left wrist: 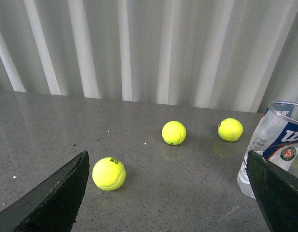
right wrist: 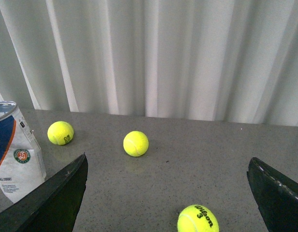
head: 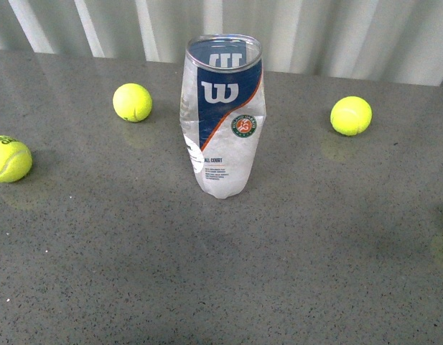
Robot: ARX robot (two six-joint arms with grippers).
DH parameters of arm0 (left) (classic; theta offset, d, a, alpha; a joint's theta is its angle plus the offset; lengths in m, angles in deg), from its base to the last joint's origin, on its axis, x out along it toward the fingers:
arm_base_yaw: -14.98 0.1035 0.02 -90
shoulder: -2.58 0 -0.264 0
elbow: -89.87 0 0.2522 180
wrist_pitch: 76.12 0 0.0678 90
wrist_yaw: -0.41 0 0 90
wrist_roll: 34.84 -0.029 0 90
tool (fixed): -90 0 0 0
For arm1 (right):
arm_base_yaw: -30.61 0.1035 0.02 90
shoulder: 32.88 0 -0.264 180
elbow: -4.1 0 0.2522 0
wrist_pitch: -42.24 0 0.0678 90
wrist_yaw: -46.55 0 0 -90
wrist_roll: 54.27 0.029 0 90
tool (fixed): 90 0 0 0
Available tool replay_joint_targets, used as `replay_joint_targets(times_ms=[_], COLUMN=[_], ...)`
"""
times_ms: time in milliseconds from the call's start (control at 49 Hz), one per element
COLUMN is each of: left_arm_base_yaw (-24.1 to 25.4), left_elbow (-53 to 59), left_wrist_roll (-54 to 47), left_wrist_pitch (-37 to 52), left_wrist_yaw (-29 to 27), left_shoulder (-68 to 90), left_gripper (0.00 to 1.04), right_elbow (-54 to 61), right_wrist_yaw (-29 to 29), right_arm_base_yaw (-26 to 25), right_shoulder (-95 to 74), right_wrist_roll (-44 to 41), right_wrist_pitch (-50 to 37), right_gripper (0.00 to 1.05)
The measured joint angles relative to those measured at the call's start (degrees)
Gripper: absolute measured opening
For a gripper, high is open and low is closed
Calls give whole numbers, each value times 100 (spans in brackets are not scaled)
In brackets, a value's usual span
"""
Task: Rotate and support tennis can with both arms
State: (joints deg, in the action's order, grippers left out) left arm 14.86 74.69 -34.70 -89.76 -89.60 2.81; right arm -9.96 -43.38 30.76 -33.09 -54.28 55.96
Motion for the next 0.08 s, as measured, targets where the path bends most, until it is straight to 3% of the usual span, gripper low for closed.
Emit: replay_joint_targets(times_ms=[82], left_arm_base_yaw=[0], left_elbow=[0], left_wrist_roll=[0], left_wrist_pitch=[0], left_wrist_yaw=[0], left_shoulder=[0], left_gripper=[98], right_elbow=[0], right_wrist_yaw=[0], right_arm_base_yaw=[0], right_shoulder=[0], right_wrist_roll=[0], right_wrist_pitch=[0], right_gripper=[98])
